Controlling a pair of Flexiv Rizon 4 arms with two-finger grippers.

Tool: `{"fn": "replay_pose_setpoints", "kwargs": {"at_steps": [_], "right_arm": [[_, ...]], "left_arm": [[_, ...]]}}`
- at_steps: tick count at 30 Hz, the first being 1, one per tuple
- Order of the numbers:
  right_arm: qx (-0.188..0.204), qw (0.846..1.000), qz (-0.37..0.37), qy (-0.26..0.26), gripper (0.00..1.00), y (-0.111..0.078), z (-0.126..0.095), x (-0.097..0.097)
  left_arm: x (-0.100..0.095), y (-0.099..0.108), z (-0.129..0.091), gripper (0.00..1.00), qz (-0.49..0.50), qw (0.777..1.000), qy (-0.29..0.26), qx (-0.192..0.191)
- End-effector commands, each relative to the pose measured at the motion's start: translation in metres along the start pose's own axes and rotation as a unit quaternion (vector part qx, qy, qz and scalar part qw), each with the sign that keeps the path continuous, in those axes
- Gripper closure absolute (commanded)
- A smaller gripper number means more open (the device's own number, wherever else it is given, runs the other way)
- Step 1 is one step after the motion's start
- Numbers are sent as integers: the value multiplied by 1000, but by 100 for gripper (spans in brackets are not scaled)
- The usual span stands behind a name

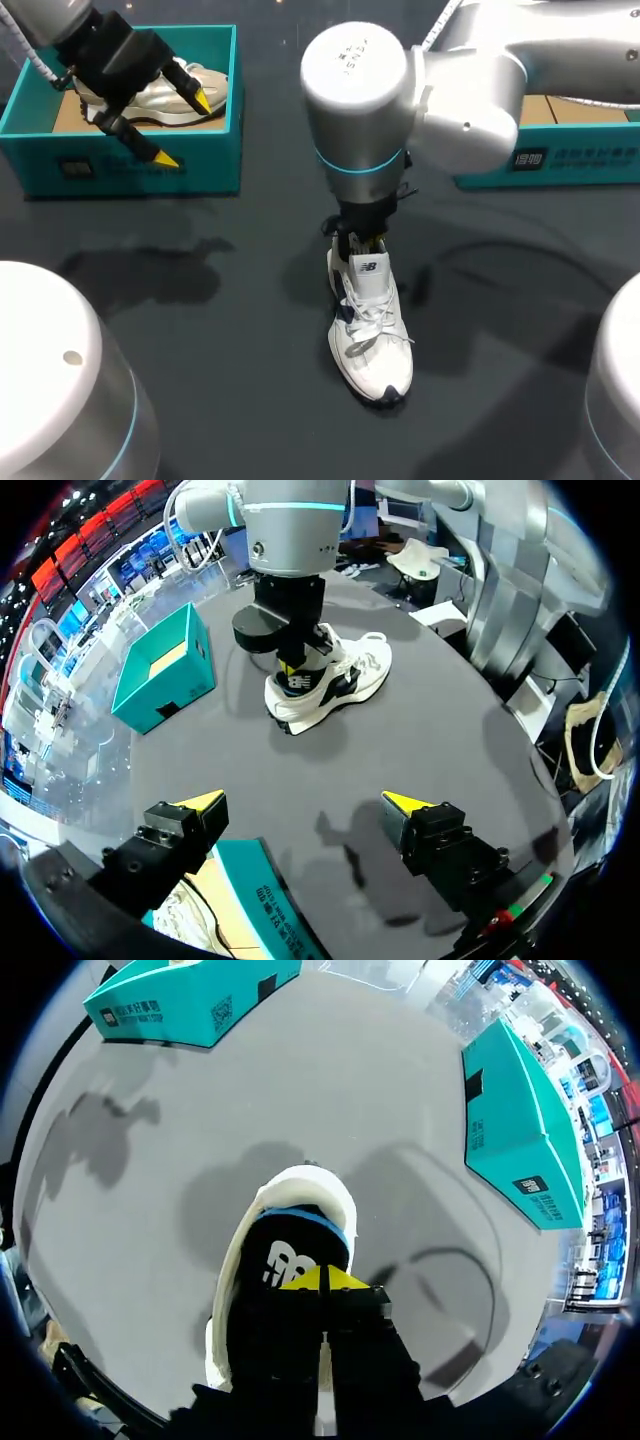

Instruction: Take the shoe out of the shoebox, open the shoe tongue, remove and reinsert the insole, then place the shoe into the shoebox

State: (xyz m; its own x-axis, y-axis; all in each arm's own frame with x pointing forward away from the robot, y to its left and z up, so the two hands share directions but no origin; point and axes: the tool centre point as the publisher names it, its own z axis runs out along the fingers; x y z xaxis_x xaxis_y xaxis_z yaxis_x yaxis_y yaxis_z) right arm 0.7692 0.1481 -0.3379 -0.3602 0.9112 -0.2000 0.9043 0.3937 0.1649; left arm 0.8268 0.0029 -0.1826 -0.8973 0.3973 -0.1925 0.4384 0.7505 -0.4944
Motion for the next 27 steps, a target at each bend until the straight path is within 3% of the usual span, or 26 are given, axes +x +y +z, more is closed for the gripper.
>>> {"fn": "replay_pose_setpoints", "kwargs": {"at_steps": [1, 9, 18, 27], "right_arm": [[-1, 1000, 1, -17, 100, 4, 15, 11], [5, 1000, 8, -11, 100, 3, 18, 11], [-14, 997, 66, -48, 100, 4, -8, 1], [-50, 993, 109, -6, 100, 15, 3, -6]], "left_arm": [[-1, 0, 0, 0, 0, 1000, 1, -1], [-1, 0, 0, 0, 0, 1000, 1, -1], [-1, 0, 0, 0, 0, 1000, 1, -1], [-1, 0, 0, 0, 0, 1000, 1, -1]]}}
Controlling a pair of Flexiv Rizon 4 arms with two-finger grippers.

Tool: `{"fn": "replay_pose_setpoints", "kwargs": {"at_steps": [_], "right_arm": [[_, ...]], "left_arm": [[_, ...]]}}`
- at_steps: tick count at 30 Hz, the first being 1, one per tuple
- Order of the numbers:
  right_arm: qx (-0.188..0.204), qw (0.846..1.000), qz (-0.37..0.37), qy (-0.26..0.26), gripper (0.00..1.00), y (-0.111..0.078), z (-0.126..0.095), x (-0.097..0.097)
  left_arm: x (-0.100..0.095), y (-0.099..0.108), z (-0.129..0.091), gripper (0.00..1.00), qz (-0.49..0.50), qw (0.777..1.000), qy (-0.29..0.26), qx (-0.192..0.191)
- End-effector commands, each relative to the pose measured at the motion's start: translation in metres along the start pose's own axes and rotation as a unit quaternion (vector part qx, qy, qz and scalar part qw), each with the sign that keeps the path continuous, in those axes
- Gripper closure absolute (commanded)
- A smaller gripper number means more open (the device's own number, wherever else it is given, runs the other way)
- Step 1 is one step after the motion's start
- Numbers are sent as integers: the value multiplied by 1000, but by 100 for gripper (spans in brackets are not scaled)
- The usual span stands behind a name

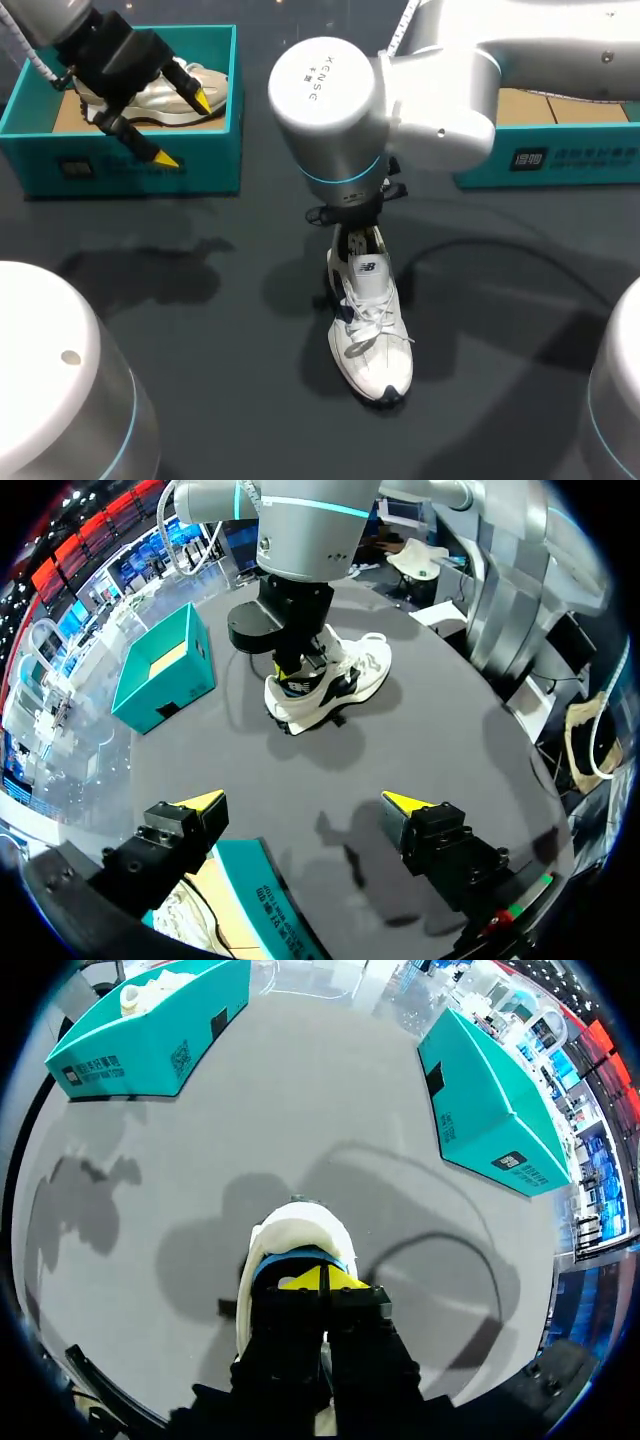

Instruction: Take the shoe out of the shoebox, open the shoe tongue, remove and reinsert the insole, then place the shoe into the shoebox

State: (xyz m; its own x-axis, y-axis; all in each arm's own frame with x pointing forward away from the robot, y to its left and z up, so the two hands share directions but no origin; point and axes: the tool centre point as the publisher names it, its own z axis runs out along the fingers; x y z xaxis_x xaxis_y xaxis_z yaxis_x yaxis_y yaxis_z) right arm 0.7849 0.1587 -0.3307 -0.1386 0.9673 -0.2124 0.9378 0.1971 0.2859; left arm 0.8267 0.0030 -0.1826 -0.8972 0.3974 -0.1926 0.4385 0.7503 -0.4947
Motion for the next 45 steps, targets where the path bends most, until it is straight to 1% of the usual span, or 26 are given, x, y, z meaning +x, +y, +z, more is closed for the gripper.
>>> {"fn": "replay_pose_setpoints", "kwargs": {"at_steps": [1, 4, 6, 11, 15, 17, 19, 24, 26, 29, 34, 39, 45], "right_arm": [[-9, 1000, 2, 29, 100, -2, 8, -8], [-10, 1000, 0, 28, 100, 2, 14, -3], [-4, 1000, 1, 31, 100, 2, 21, -1], [23, 999, 10, 44, 100, -8, 42, 2], [32, 998, 14, 54, 100, -14, 50, 4], [28, 998, 18, 51, 100, -16, 45, 4], [20, 999, 22, 40, 100, -17, 35, 2], [0, 1000, 22, 19, 100, -12, 10, 1], [-4, 1000, 21, 14, 100, -9, 5, 3], [-2, 1000, 22, 20, 100, -7, 6, 4], [18, 998, 27, 59, 100, -2, 25, 6], [38, 994, 31, 96, 100, -2, 44, 9], [58, 992, 17, 114, 100, -5, 63, 23]], "left_arm": [[-1, 0, 0, 0, 0, 1000, 1, -1], [-1, 0, 0, 0, 0, 1000, 1, -1], [-1, 0, 0, 0, 0, 1000, 1, -1], [-1, 0, 0, 0, 0, 1000, 1, -1], [-1, 0, 0, 0, 0, 1000, 1, -1], [-1, 0, 0, 0, 0, 1000, 1, -1], [-1, 0, 0, 0, 0, 1000, 1, -1], [-1, 0, 0, 0, 0, 1000, 1, -1], [-1, 0, 0, 0, 0, 1000, 1, -1], [-1, 0, 0, 0, 0, 1000, 1, -1], [-1, 0, 0, 0, 0, 1000, 1, -1], [-1, 0, 0, 0, 0, 1000, 1, -1], [-1, 0, 0, 0, 0, 1000, 1, -1]]}}
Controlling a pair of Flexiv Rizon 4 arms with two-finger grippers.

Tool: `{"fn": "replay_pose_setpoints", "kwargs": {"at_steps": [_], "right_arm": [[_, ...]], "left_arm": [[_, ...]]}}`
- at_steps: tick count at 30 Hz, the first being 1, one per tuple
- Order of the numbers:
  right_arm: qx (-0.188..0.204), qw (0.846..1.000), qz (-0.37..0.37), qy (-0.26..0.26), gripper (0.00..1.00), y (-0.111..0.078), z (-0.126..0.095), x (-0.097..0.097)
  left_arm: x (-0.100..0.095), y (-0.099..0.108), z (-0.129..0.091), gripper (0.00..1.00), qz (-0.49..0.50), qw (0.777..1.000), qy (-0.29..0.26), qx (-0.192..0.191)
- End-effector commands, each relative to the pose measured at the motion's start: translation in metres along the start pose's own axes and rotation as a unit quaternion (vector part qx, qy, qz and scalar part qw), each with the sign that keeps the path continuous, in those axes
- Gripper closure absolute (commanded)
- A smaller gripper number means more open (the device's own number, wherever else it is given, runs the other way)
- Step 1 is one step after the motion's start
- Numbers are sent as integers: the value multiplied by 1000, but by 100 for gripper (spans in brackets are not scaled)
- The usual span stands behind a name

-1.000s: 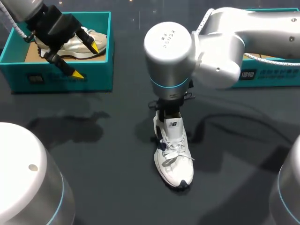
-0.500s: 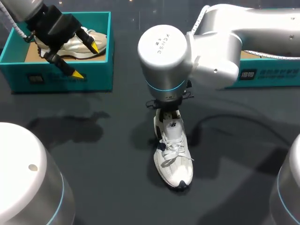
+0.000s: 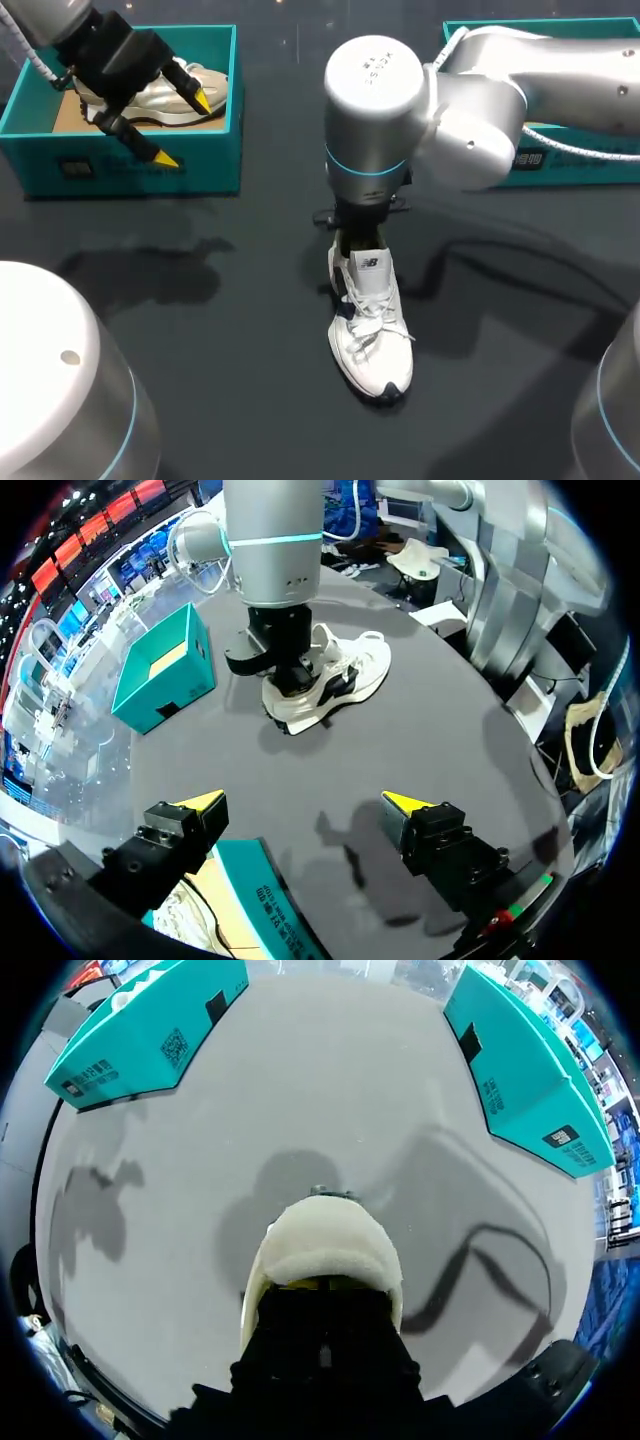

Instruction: Take the shoe out of the shoebox, open the shoe tongue, remove and reinsert the insole, then place the shoe into the shoebox

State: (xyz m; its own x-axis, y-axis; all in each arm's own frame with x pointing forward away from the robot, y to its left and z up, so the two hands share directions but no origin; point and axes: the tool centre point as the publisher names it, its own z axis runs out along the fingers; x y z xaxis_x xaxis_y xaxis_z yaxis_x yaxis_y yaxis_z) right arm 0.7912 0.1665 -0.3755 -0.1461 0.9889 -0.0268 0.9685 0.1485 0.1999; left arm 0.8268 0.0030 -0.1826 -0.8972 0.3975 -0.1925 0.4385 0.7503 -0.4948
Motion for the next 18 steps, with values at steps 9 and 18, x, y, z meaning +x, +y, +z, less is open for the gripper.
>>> {"fn": "replay_pose_setpoints", "kwargs": {"at_steps": [9, 18], "right_arm": [[41, 999, 0, 5, 100, -15, 22, 8], [7, 998, -6, -61, 100, -5, -14, 5]], "left_arm": [[-1, 0, 0, 0, 0, 1000, 1, -1], [-1, 0, 0, 0, 0, 1000, 1, -1]]}}
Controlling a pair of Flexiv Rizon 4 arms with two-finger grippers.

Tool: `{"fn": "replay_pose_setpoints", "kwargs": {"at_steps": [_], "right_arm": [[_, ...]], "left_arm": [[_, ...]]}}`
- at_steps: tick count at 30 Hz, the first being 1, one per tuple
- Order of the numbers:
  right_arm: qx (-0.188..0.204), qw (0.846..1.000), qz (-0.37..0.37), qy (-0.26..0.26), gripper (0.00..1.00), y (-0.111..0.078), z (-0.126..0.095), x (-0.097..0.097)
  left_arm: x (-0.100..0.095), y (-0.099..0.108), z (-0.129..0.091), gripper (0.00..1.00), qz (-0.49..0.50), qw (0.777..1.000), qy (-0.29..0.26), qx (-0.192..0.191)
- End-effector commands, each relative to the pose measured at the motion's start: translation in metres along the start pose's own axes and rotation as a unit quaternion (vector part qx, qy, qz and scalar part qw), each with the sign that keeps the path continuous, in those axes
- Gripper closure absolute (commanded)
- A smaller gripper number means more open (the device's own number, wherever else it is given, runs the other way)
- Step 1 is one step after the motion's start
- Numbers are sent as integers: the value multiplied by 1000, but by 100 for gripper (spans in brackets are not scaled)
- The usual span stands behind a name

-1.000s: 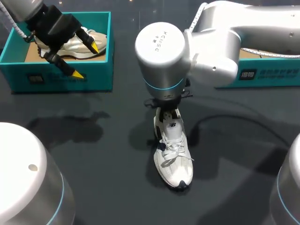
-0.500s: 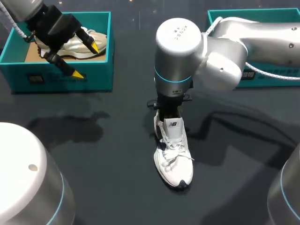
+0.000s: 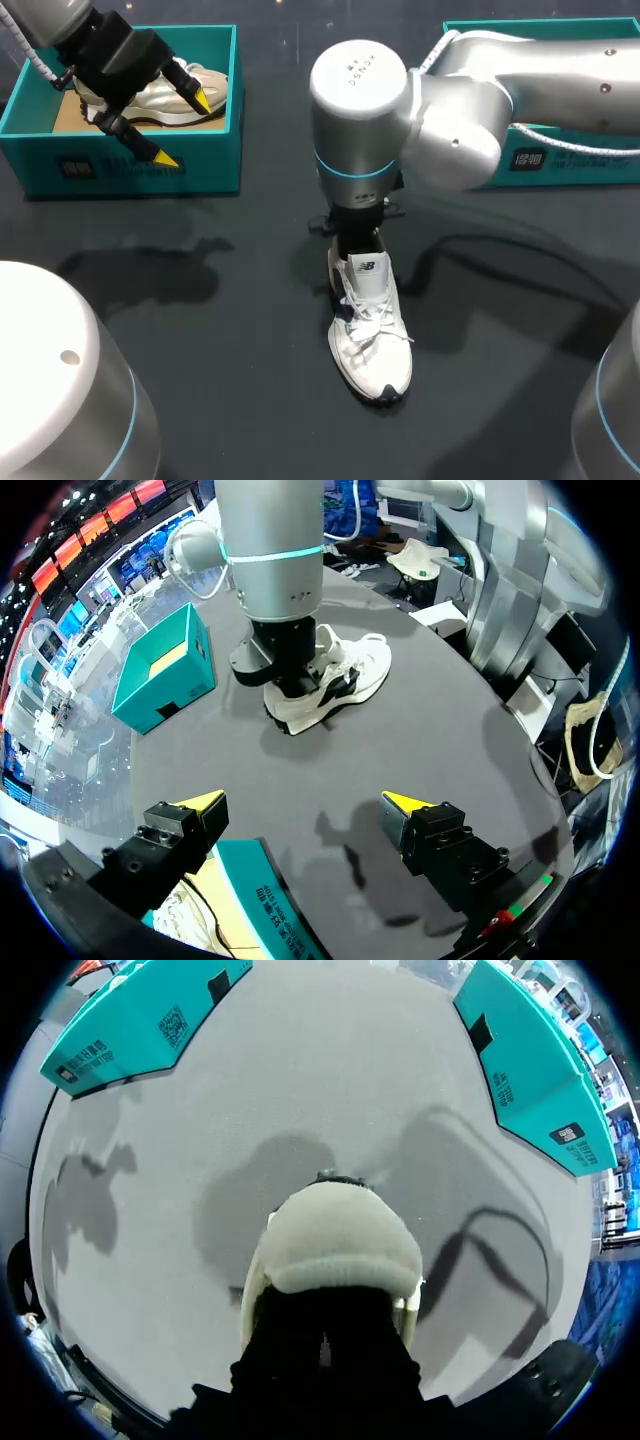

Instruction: Take the shoe out of the shoebox, open the shoe tongue, remove and reinsert the insole, then place the shoe into the shoebox

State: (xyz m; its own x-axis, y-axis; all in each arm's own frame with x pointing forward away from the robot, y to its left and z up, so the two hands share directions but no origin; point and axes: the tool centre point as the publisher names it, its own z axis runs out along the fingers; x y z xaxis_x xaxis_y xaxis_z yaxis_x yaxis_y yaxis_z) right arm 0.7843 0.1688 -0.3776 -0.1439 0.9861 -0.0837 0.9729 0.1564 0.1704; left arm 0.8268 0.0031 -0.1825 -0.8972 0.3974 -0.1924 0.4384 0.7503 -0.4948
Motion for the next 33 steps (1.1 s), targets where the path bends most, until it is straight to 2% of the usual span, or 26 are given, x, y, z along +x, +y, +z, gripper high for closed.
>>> {"fn": "replay_pose_setpoints", "kwargs": {"at_steps": [1, 6, 11, 17, 21, 24, 27, 33], "right_arm": [[-10, 999, 0, -33, 100, 3, -15, -1], [-11, 999, 13, -38, 100, 9, -7, -4], [14, 1000, 27, -7, 100, 14, 15, -5], [37, 999, 38, 7, 100, 7, 28, -2], [48, 998, 47, 12, 100, -5, 33, -2], [57, 997, 57, 13, 100, -13, 31, -3], [64, 996, 63, 1, 100, -18, 17, -5], [70, 996, 55, -7, 100, -20, 3, -10]], "left_arm": [[-1, 0, 0, 0, 0, 1000, 1, -1], [-1, 0, 0, 0, 0, 1000, 1, -1], [-1, 0, 0, 0, 0, 1000, 1, -1], [-1, 0, 0, 0, 0, 1000, 1, -1], [-1, 0, 0, 0, 0, 1000, 1, -1], [-1, 0, 0, 0, 0, 1000, 1, -1], [-1, 0, 0, 0, 0, 1000, 1, -1], [-1, 0, 0, 0, 0, 1000, 1, -1]]}}
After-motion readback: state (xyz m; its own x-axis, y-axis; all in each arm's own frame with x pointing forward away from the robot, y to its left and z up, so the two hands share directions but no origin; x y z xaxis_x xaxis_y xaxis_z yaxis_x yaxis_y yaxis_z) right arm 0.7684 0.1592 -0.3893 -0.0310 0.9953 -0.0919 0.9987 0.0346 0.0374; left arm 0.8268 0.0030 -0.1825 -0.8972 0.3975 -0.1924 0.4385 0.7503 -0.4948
